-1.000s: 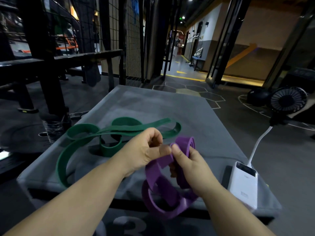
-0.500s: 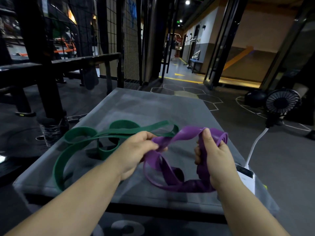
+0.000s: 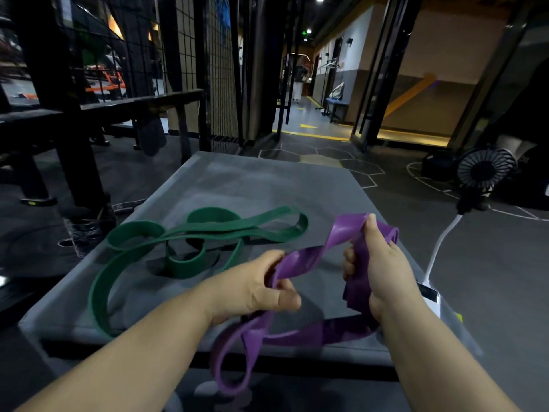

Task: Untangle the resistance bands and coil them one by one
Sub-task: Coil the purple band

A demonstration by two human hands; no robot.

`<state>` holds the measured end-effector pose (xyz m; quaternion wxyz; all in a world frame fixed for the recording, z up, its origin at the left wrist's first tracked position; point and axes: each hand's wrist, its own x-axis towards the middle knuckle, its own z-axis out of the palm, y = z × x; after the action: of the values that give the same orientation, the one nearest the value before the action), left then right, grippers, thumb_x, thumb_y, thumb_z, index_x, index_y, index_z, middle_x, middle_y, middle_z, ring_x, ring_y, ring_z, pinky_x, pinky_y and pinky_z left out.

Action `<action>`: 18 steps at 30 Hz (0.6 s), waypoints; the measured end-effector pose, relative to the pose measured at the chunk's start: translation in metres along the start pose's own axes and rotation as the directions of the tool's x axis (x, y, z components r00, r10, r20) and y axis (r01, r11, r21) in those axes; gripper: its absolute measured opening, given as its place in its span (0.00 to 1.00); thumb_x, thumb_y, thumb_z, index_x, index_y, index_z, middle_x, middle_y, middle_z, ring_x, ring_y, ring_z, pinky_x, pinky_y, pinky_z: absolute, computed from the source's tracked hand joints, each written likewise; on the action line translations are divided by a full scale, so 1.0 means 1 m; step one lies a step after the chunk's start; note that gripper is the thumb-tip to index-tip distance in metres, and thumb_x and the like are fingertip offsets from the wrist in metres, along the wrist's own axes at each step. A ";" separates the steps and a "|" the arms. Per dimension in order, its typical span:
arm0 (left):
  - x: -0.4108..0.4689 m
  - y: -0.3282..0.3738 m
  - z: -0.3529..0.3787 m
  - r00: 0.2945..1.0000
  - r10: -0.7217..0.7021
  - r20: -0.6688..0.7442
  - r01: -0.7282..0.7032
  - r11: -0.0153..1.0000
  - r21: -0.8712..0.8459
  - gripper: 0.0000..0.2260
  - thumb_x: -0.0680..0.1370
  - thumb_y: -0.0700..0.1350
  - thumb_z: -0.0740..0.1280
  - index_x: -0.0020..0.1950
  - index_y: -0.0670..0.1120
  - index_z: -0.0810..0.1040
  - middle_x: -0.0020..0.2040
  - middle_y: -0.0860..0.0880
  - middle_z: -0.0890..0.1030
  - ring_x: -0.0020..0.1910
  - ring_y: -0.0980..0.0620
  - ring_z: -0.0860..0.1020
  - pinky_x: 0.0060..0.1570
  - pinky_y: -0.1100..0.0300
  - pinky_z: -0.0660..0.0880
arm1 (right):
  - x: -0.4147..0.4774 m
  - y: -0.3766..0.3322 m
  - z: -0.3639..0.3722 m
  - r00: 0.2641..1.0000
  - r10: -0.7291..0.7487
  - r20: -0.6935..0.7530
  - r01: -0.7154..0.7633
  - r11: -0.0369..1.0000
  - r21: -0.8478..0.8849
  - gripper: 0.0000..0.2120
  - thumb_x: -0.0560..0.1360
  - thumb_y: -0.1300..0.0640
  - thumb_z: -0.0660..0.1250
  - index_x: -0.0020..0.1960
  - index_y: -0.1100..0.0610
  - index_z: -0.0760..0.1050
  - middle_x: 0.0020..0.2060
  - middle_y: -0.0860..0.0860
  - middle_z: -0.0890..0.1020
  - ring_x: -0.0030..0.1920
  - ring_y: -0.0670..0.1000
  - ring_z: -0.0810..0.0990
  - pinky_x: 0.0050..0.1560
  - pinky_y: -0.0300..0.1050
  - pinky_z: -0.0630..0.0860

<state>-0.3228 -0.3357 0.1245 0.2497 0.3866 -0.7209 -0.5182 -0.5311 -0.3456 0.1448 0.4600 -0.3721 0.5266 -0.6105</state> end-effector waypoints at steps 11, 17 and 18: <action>0.001 -0.004 -0.014 0.995 -0.079 -0.060 0.078 0.997 -0.028 0.25 0.62 0.36 0.61 0.59 0.49 0.75 0.51 0.45 0.85 0.52 0.44 0.81 0.53 0.50 0.75 | 0.011 0.000 -0.016 0.997 -0.083 0.003 0.083 0.991 -0.108 0.21 0.77 0.39 0.63 0.38 0.56 0.75 0.26 0.52 0.74 0.28 0.52 0.70 0.33 0.48 0.70; 0.002 -0.002 -0.014 0.986 -0.013 -0.163 -0.005 0.994 -0.110 0.14 0.65 0.41 0.61 0.49 0.47 0.77 0.37 0.47 0.79 0.37 0.52 0.75 0.41 0.60 0.69 | 0.011 0.002 -0.017 0.998 -0.061 -0.014 0.059 0.992 -0.113 0.21 0.77 0.40 0.63 0.38 0.56 0.75 0.27 0.53 0.74 0.28 0.52 0.70 0.33 0.48 0.69; 0.002 -0.001 -0.014 0.980 -0.007 -0.197 -0.016 0.994 -0.112 0.11 0.65 0.47 0.64 0.46 0.48 0.77 0.36 0.49 0.77 0.37 0.53 0.74 0.42 0.58 0.69 | 0.011 0.003 -0.017 0.998 -0.062 -0.008 0.060 0.991 -0.121 0.21 0.77 0.40 0.63 0.38 0.56 0.75 0.27 0.53 0.74 0.29 0.53 0.70 0.33 0.48 0.69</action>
<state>-0.3127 -0.3450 0.1278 0.3425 0.4195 -0.6629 -0.5169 -0.5499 -0.3515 0.1389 0.4145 -0.4115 0.5538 -0.5935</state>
